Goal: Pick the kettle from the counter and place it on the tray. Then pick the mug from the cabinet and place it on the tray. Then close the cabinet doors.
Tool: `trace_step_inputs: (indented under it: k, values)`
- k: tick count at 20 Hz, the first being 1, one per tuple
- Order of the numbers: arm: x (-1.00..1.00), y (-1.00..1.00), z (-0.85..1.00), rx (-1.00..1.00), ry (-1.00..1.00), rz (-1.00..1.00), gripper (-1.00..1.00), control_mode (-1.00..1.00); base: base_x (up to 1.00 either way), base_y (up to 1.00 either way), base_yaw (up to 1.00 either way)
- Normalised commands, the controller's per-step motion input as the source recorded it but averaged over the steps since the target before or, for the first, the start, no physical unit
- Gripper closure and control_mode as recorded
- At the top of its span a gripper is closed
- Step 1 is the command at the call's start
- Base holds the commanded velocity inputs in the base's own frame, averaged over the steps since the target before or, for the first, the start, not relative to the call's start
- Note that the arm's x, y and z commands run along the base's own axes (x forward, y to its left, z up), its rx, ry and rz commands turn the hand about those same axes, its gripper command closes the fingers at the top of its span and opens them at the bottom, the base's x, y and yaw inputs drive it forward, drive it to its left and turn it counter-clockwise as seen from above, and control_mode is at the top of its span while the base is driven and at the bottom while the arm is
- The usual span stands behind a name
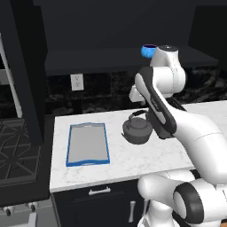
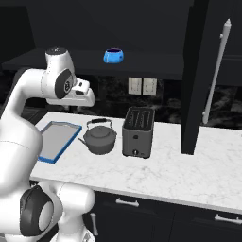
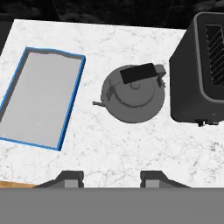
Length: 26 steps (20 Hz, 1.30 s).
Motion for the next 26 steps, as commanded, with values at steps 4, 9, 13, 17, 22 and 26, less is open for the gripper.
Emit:
trace_step_inputs:
  k: [4, 9, 13, 17, 22, 26]
  values:
    - [-0.17, -0.05, -0.04, 0.00, -0.02, 0.00, -1.00, -1.00, 0.00, 0.00, 0.00]
    - [-0.33, -0.21, -0.13, 0.02, -0.10, -0.11, -1.00, -1.00, 0.00, 0.00, 0.00]
    - [-0.14, -0.15, -0.26, 0.00, -0.09, -0.42, -1.00, -1.00, 0.00, 0.00, 0.00]
    - [-0.01, -0.09, -0.32, 0.11, -0.10, -0.53, -1.00, -1.00, 0.00, 0.00, 0.00]
    - [0.16, -0.01, -0.35, 0.28, -0.06, -0.45, -1.00, -1.00, 0.00, 0.00, 0.00]
    - [0.29, 0.00, -0.34, 0.27, -0.08, -0.25, -1.00, -1.00, 0.00, 0.00, 0.00]
